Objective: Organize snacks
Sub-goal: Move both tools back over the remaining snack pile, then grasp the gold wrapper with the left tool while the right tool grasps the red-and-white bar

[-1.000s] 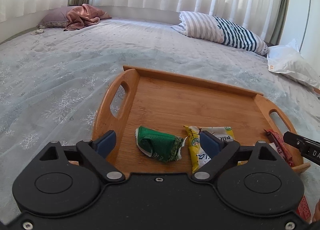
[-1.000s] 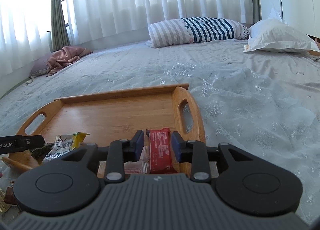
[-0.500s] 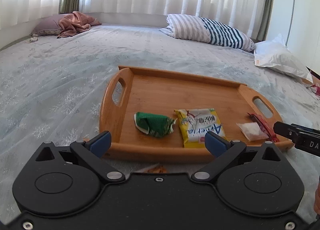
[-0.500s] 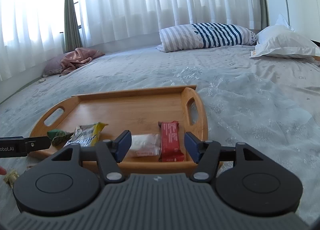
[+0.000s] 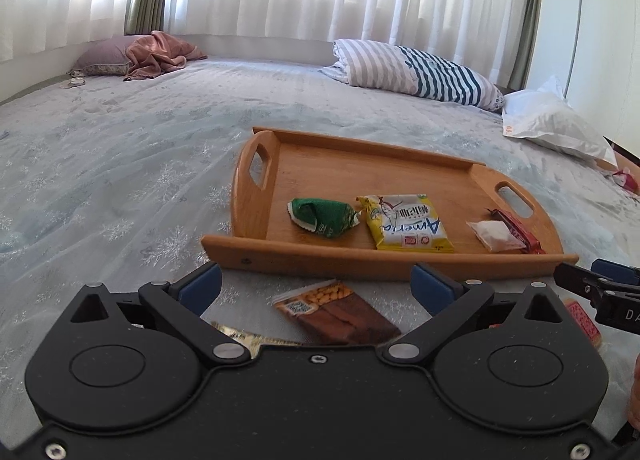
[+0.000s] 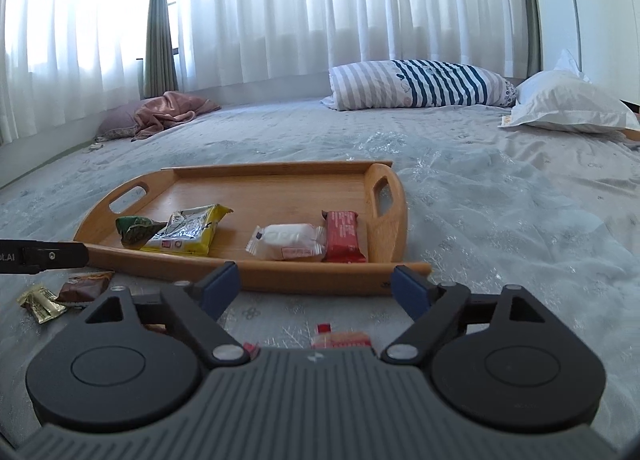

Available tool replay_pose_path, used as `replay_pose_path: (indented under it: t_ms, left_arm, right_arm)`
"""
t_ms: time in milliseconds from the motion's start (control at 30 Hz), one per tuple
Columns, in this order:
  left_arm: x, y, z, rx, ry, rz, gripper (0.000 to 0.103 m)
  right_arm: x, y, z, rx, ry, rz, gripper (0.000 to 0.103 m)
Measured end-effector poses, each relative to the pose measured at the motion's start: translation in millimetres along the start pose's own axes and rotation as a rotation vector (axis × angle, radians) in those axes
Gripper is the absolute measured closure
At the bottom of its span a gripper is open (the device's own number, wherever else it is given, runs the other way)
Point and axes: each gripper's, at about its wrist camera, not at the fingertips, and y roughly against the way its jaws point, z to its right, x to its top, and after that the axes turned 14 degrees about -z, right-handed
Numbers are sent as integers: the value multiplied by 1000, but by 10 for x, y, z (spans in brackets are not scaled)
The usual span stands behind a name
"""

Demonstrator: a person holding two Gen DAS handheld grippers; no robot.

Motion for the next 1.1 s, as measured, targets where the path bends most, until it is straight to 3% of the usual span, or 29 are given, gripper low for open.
replay_pose_path:
  t_ms: [567,833,1100]
  left_arm:
    - [-320,52,-107,23,-9,-22,2]
    - [-380,50,-121,1,-10,-39,11]
    - [-421,41,-114,10,-32,-38,24]
  right_arm:
    - [-356,55,58,-51,-46,-30,5]
    - [-396,68,18,-70,-23,-38,5]
    - [-381,65,-25,-57,-22,-42,20]
